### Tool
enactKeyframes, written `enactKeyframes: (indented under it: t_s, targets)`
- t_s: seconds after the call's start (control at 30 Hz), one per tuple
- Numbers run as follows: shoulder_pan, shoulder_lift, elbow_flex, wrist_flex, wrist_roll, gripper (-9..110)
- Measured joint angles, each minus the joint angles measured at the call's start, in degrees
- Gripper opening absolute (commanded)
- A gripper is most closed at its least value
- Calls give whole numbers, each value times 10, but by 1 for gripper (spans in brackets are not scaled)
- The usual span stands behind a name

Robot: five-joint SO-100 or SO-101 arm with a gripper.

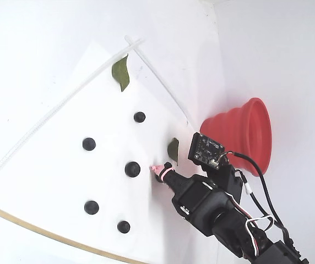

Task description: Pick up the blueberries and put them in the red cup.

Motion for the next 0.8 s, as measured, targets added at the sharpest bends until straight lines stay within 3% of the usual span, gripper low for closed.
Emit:
enactKeyframes:
  t_s: [0.8]
  targets:
    - [-2,-18,0,-17,0,11]
